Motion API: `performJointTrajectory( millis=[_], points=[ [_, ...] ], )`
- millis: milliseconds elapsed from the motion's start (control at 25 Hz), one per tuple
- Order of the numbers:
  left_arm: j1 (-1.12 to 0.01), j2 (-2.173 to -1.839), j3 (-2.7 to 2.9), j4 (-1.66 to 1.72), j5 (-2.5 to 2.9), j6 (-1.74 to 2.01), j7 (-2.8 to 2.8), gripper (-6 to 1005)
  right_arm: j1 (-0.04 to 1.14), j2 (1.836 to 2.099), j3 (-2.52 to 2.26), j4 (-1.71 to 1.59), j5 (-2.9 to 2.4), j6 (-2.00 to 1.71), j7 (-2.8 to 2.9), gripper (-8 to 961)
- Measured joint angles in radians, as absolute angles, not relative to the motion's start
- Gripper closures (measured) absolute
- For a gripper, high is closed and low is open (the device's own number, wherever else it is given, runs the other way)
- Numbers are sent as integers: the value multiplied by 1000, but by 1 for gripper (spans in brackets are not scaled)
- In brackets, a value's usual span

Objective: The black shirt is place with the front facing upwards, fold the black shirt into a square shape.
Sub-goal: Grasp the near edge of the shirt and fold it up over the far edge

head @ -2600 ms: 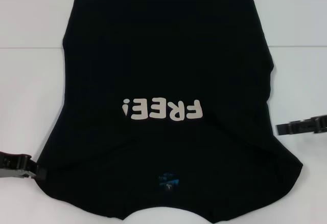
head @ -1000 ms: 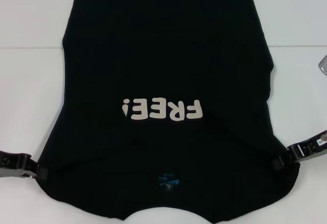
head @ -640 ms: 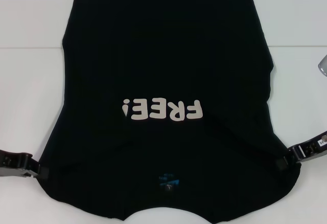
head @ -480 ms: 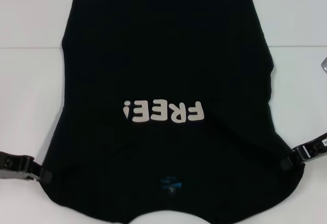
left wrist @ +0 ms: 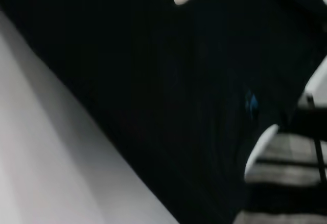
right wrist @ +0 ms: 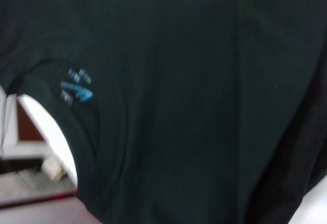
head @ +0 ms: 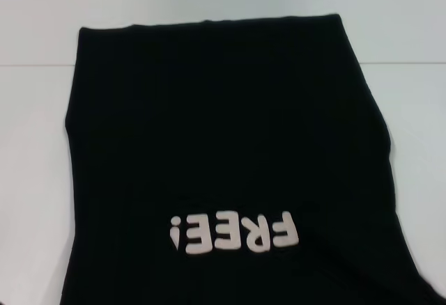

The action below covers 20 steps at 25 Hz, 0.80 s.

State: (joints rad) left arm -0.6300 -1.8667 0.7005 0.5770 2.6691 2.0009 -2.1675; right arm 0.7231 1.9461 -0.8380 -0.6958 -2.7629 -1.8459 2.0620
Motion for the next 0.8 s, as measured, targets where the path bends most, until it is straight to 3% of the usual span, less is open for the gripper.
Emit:
performJointTrajectory(
  millis=[160,280,640,800],
  points=[
    [-628,-1884,729,572,2667,1997,-2145,973,716,1968,-826,-687,-2803,-1836,2074,930],
    [-639,-1880,668,575,2663,1976,-2139,973,715,1966,-748,-687,-2772,-1829,2082,930],
    [-690,-1818,201,562,2635,1755,-2278,972,709,1883,-366,-659,-2517,-1672,2211,929],
    [-668,-1823,85,492,2555,1567,-2311,972,685,1874,-300,-568,-2329,-1518,2203,929]
  ],
)
